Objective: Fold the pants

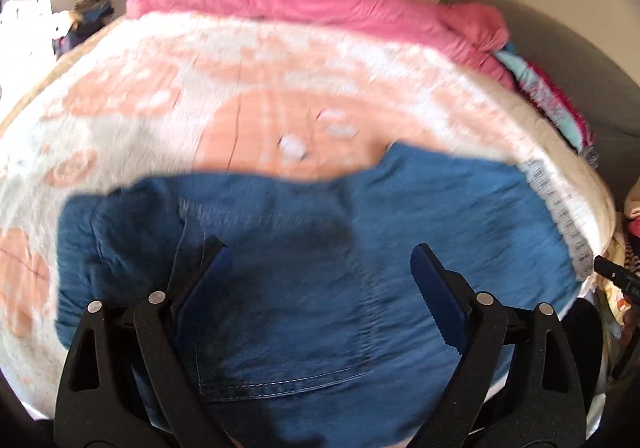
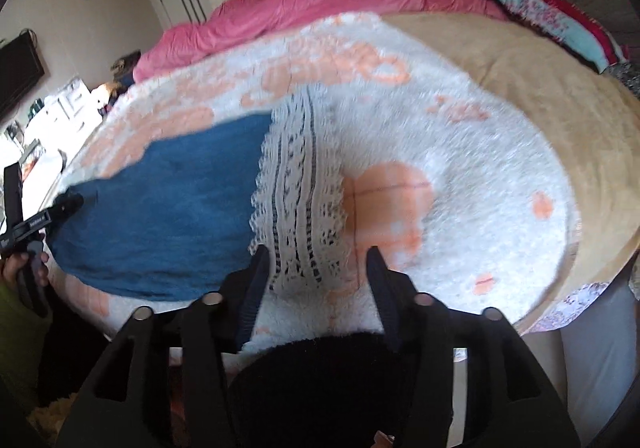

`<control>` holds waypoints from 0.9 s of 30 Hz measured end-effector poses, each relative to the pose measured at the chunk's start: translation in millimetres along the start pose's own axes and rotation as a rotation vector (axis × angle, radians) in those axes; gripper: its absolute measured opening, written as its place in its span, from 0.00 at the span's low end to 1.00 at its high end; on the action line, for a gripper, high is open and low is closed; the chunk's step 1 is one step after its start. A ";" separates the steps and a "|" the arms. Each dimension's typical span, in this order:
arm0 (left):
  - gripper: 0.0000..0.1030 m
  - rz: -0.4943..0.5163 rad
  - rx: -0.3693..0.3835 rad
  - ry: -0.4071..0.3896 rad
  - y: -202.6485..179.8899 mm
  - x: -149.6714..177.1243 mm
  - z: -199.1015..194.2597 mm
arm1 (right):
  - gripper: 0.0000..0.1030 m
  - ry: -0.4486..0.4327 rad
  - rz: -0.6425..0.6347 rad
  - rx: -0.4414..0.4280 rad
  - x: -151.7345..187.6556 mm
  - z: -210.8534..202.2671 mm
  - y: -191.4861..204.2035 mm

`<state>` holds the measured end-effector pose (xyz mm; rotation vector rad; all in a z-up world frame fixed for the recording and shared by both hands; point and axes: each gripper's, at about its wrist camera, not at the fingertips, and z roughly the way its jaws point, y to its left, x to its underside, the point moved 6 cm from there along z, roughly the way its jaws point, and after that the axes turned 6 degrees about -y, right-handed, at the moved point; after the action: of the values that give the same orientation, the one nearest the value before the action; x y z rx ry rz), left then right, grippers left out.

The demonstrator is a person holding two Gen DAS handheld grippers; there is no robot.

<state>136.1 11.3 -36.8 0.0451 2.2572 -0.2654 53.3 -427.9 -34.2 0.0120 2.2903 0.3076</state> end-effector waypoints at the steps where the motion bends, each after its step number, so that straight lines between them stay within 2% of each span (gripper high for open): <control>1: 0.82 0.014 0.003 -0.015 -3.9 -2.5 -2.5 | 0.52 -0.027 0.003 0.000 -4.0 -6.8 1.7; 3: 0.82 0.044 0.037 -0.023 -18.3 -4.6 -1.8 | 0.52 -0.084 -0.016 0.007 -14.6 -17.6 9.2; 5: 0.82 0.070 0.088 0.002 -36.7 -5.2 7.0 | 0.59 -0.108 -0.040 -0.026 -23.0 -18.0 22.6; 6: 0.82 0.077 0.121 0.010 -44.6 -5.3 10.4 | 0.64 -0.108 -0.060 -0.064 -27.2 -13.3 34.8; 7: 0.82 0.081 0.163 0.022 -54.0 -6.8 17.4 | 0.64 -0.104 -0.084 -0.085 -30.6 -6.7 46.6; 11: 0.82 0.064 0.197 0.089 -60.3 -3.2 47.3 | 0.64 -0.048 -0.205 -0.121 -39.6 33.8 89.7; 14: 0.82 0.029 0.138 0.111 -42.9 4.0 62.1 | 0.65 0.026 -0.245 -0.085 -39.6 70.8 104.9; 16: 0.82 0.008 0.148 0.104 -38.1 3.7 60.3 | 0.66 0.079 -0.250 -0.032 -33.4 90.7 101.0; 18: 0.82 -0.002 0.121 0.088 -31.1 1.5 53.5 | 0.66 0.114 -0.244 0.020 -26.7 101.3 90.6; 20: 0.82 0.016 0.025 0.068 -16.5 1.4 46.0 | 0.66 0.102 -0.199 0.002 -22.5 99.3 81.9; 21: 0.82 0.014 -0.001 0.063 -9.8 1.1 43.2 | 0.66 0.097 -0.193 -0.002 -21.9 97.0 79.0; 24: 0.82 -0.019 -0.007 0.065 2.4 2.6 38.8 | 0.66 0.081 -0.156 -0.022 -19.0 90.7 71.9; 27: 0.85 0.063 -0.065 0.084 -7.1 6.7 44.9 | 0.66 0.071 -0.120 -0.036 -19.0 91.6 68.9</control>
<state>164.7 -5.2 -68.6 0.0943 2.3414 -0.1587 127.1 -343.1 -63.9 -0.1562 2.3442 0.2907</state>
